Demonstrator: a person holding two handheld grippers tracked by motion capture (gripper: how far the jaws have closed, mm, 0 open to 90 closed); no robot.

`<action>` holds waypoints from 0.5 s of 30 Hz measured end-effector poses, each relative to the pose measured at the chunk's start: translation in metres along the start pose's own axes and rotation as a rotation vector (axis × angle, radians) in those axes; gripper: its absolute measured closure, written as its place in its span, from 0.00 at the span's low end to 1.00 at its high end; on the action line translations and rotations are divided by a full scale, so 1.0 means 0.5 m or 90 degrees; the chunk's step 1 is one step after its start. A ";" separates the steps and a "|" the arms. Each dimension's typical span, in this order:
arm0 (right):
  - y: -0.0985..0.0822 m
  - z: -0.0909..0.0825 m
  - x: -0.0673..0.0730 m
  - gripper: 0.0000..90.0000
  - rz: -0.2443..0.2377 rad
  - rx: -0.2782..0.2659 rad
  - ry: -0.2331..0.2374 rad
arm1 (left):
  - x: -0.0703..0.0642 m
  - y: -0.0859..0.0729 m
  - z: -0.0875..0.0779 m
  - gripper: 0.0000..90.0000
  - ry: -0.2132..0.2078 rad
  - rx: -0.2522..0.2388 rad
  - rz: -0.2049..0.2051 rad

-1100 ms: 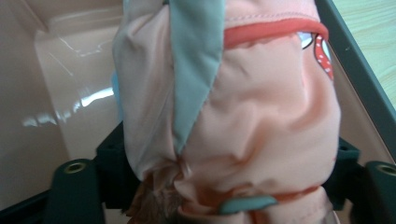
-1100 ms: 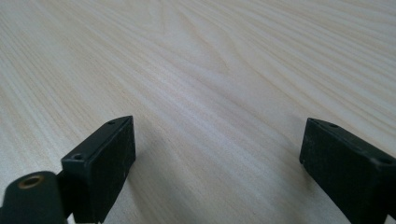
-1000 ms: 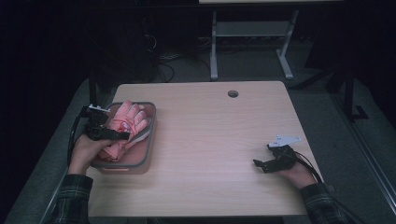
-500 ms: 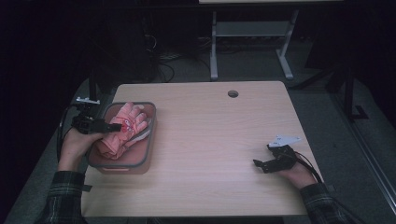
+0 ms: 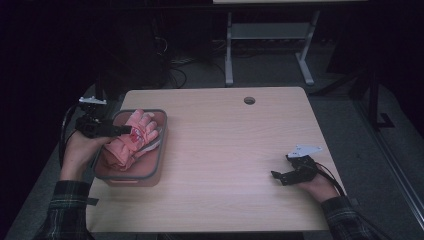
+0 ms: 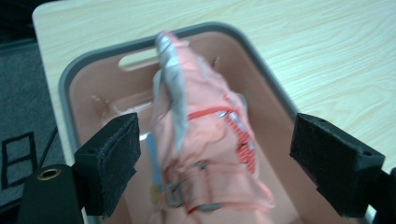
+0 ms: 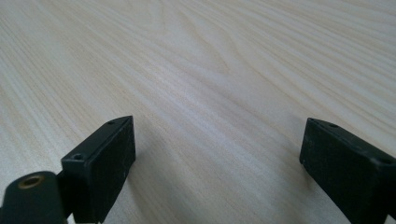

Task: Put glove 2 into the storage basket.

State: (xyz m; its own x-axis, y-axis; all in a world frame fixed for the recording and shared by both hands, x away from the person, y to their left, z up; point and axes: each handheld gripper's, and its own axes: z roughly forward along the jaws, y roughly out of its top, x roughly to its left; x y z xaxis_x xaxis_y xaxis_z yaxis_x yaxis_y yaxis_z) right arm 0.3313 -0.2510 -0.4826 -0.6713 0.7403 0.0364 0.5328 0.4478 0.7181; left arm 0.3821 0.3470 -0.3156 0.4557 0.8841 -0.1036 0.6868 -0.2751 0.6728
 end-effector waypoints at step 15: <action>0.000 0.000 0.000 0.11 0.000 0.000 0.001 | -0.091 0.039 0.019 0.17 -0.059 -0.033 0.053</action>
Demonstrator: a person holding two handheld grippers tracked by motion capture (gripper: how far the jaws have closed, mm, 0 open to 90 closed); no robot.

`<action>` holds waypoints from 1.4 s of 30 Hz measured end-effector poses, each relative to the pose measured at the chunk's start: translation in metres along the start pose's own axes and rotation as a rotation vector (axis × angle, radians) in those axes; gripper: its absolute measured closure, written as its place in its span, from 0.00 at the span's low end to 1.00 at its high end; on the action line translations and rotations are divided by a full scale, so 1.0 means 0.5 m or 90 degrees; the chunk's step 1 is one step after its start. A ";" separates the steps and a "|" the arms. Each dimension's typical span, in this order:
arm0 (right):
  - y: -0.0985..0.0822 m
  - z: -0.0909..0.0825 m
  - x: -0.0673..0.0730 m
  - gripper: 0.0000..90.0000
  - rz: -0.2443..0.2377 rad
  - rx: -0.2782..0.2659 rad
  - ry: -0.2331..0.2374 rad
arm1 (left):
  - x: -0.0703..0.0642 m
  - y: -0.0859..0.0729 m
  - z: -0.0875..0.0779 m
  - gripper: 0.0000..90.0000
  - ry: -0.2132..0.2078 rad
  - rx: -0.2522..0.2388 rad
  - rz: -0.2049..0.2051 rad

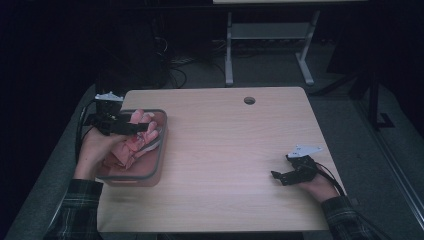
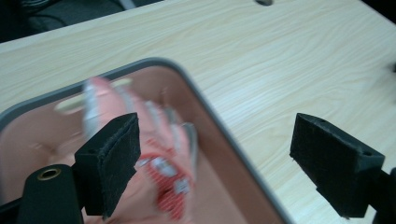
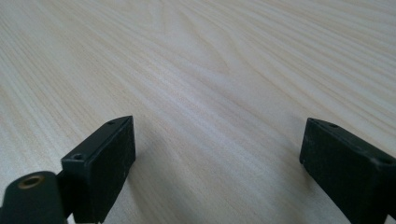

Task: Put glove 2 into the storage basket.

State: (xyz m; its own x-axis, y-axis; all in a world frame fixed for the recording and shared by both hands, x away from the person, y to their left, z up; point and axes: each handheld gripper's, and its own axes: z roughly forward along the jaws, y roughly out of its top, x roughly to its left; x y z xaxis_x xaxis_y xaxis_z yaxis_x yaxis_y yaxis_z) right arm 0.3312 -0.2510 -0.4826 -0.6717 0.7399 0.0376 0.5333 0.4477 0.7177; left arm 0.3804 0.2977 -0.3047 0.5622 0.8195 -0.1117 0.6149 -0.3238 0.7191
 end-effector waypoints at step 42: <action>0.000 0.000 0.000 0.11 -0.003 0.002 0.004 | -0.272 -0.047 0.207 0.18 -0.135 0.016 0.155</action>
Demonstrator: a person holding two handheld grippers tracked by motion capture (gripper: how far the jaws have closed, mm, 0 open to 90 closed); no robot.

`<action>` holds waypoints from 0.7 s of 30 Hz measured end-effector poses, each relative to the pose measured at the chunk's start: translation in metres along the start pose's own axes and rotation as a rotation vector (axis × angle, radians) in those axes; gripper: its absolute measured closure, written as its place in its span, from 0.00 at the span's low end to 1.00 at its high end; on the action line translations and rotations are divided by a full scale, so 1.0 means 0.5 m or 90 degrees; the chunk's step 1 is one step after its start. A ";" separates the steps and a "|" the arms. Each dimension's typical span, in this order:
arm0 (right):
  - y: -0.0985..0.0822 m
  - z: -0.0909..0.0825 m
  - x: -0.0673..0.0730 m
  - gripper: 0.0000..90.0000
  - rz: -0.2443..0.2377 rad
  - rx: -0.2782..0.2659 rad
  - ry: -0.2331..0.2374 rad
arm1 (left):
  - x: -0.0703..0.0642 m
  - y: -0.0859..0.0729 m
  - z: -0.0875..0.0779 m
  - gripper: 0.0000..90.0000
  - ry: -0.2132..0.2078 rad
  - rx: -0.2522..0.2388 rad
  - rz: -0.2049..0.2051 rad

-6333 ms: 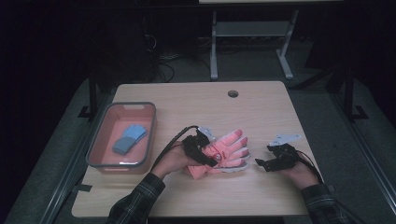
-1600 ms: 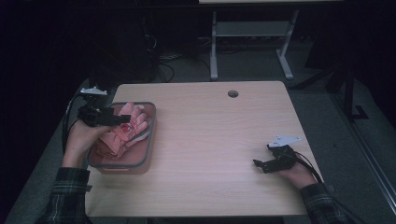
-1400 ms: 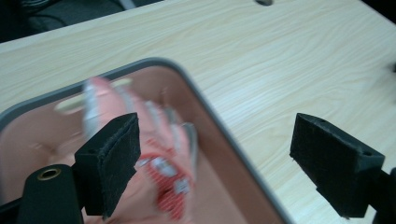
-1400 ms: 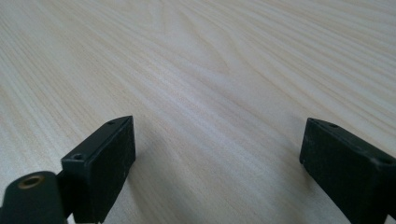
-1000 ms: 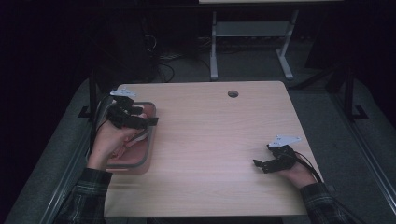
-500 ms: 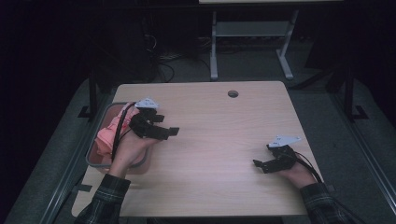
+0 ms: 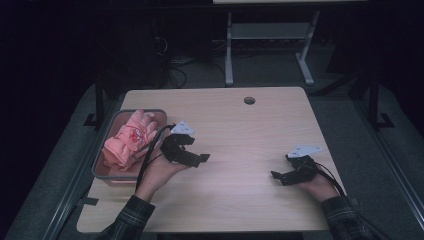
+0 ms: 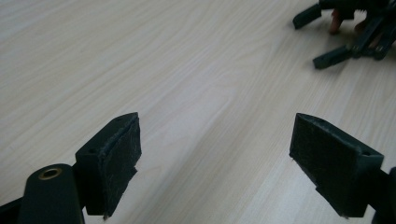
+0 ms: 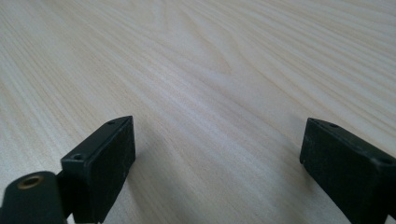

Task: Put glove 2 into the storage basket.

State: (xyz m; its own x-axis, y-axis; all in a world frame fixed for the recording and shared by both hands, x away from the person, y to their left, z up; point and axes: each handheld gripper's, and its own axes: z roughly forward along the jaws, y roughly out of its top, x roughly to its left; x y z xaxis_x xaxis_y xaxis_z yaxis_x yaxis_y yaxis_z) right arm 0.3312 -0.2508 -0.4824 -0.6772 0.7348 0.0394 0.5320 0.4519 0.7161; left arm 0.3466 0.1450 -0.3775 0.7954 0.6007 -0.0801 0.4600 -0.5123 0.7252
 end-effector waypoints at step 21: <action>0.000 0.000 0.000 0.11 -0.002 0.000 0.001 | -0.046 -0.096 0.111 0.18 0.004 0.066 0.046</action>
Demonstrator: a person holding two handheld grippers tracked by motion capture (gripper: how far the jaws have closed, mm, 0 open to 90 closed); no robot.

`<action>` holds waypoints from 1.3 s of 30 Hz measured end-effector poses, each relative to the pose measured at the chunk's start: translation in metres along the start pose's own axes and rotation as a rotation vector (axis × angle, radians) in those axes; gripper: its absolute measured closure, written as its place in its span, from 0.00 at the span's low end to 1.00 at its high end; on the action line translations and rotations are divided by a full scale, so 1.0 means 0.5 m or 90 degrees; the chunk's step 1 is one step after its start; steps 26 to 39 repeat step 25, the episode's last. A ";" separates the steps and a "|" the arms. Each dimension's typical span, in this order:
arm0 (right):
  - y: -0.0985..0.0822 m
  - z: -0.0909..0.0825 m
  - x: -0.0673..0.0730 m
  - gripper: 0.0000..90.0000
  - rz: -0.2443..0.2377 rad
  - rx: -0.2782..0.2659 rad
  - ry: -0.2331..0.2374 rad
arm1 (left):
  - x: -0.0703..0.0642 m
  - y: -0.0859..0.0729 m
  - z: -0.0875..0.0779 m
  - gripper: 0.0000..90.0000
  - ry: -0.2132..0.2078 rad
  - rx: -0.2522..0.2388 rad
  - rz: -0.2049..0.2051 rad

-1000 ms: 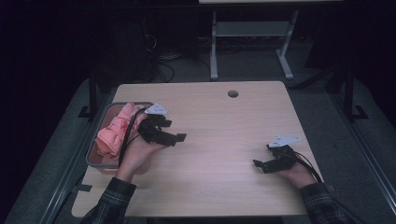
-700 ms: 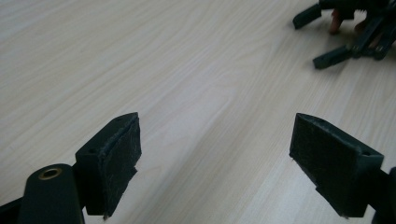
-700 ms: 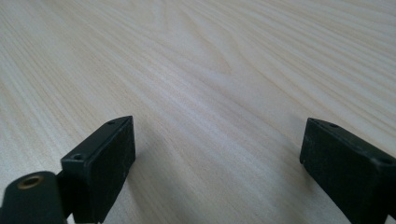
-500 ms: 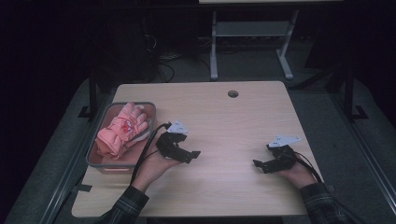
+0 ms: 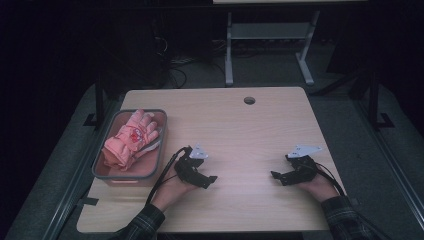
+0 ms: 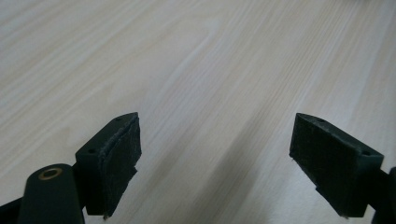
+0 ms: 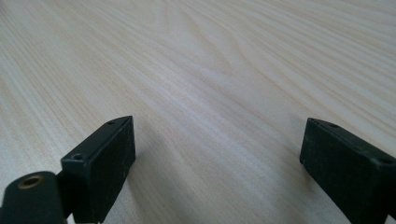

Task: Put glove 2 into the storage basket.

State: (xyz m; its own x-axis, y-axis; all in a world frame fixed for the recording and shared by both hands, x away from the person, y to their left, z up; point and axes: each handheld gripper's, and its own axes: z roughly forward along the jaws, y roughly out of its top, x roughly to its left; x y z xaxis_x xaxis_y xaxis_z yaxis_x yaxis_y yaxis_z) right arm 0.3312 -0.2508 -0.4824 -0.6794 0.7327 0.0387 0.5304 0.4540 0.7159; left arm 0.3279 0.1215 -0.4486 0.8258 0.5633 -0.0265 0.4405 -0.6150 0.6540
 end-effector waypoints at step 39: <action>0.000 0.001 0.001 0.11 -0.005 -0.001 0.004 | 0.005 -0.050 0.035 0.15 -0.029 -0.062 0.045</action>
